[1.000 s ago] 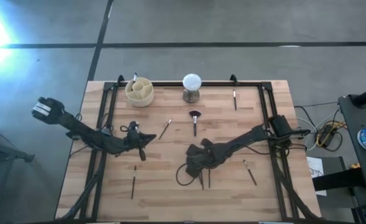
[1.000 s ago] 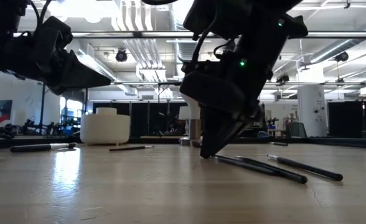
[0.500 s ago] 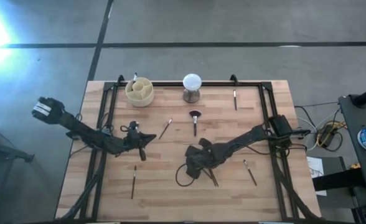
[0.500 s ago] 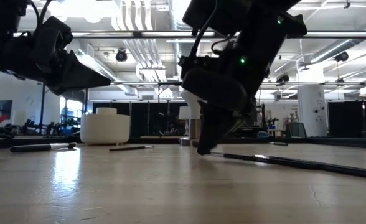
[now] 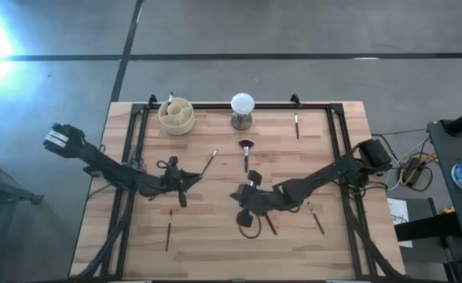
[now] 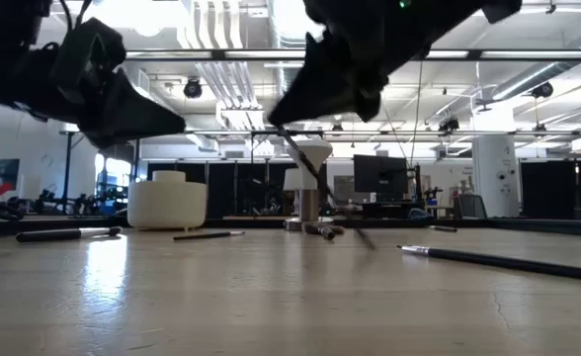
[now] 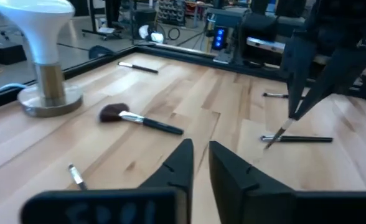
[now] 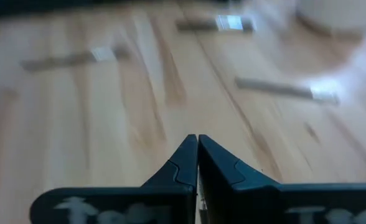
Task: Put items in baskets/containers
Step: Put the eyeshadow brush into the organizer
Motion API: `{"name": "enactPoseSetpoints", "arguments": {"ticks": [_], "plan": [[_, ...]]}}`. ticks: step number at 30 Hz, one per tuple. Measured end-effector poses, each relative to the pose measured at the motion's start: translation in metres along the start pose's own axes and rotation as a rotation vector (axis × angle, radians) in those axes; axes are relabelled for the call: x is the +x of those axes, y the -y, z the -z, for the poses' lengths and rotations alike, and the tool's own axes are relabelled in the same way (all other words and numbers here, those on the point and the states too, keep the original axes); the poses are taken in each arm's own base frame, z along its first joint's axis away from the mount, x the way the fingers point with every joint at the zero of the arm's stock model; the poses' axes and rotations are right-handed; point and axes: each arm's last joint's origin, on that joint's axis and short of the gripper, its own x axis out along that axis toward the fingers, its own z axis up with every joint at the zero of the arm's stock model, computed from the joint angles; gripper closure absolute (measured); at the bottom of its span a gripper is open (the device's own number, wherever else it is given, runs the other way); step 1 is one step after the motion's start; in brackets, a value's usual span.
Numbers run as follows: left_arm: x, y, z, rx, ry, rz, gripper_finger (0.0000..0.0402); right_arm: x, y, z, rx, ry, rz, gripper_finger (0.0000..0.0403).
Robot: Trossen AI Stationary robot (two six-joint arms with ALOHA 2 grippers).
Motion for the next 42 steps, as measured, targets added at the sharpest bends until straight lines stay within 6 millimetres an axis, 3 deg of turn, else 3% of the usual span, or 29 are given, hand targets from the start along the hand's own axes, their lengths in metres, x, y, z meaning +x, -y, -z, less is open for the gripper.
{"name": "enactPoseSetpoints", "arguments": {"ticks": [6,13,18,24,29,34,42], "plan": [[0.024,0.027,-0.005,0.027,0.046,0.129,0.0307,-0.006,0.003,0.002,-0.006,0.29,-0.091,0.0394],[0.051,0.054,-0.001,0.095,0.074,0.275,0.0303,-0.019,0.001,0.009,0.007,0.476,-0.156,0.0394],[0.06,0.06,0.005,0.144,0.001,0.269,0.0303,-0.022,-0.002,0.017,-0.015,0.454,-0.167,0.0394],[0.064,0.063,0.009,0.198,-0.278,0.209,0.0303,-0.023,-0.004,0.027,-0.083,0.342,-0.149,0.0394],[0.073,0.073,0.003,0.221,-0.492,0.17,0.0303,-0.031,-0.005,0.03,-0.111,0.269,-0.147,0.0394],[0.084,0.086,-0.004,0.25,-0.573,0.155,0.0303,-0.04,-0.01,0.029,-0.13,0.257,-0.164,0.0394],[0.104,0.097,0.017,0.326,-0.714,0.14,0.0303,-0.045,-0.014,0.031,-0.165,0.251,-0.177,0.0394]]}}
